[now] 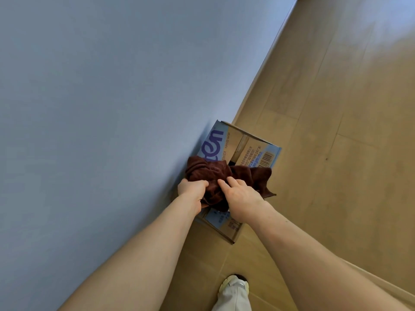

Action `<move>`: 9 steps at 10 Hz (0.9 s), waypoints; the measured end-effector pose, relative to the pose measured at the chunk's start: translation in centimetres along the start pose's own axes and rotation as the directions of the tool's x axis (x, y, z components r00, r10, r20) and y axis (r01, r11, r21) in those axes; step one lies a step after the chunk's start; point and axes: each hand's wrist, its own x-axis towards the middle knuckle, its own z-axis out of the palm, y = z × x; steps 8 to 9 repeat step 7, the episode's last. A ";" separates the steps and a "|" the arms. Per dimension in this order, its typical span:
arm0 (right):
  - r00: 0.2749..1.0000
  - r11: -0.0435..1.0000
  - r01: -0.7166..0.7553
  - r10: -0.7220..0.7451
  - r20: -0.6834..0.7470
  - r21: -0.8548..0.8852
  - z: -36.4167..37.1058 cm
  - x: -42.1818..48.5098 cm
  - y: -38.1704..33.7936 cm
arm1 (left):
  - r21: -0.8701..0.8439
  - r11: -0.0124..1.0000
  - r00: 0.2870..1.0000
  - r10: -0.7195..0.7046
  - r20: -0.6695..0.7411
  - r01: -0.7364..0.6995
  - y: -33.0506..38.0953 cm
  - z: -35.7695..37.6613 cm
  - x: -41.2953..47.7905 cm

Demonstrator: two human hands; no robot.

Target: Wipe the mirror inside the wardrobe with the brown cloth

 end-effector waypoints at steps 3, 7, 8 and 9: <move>0.998 0.993 -0.052 0.054 0.011 -0.106 -0.7 -2.1 -1.9 | 0.029 0.999 0.997 0.035 -0.071 -0.033 -0.2 0.0 -1.2; 0.983 0.996 -0.083 0.079 -0.165 -0.021 -5.7 -11.9 -4.3 | 0.138 0.988 0.991 0.079 -0.103 -0.065 1.7 -0.7 -9.1; 0.983 0.996 -0.083 0.079 -0.165 -0.021 -5.7 -11.9 -4.3 | 0.138 0.988 0.991 0.079 -0.103 -0.065 1.7 -0.7 -9.1; 0.983 0.996 -0.083 0.079 -0.165 -0.021 -5.7 -11.9 -4.3 | 0.138 0.988 0.991 0.079 -0.103 -0.065 1.7 -0.7 -9.1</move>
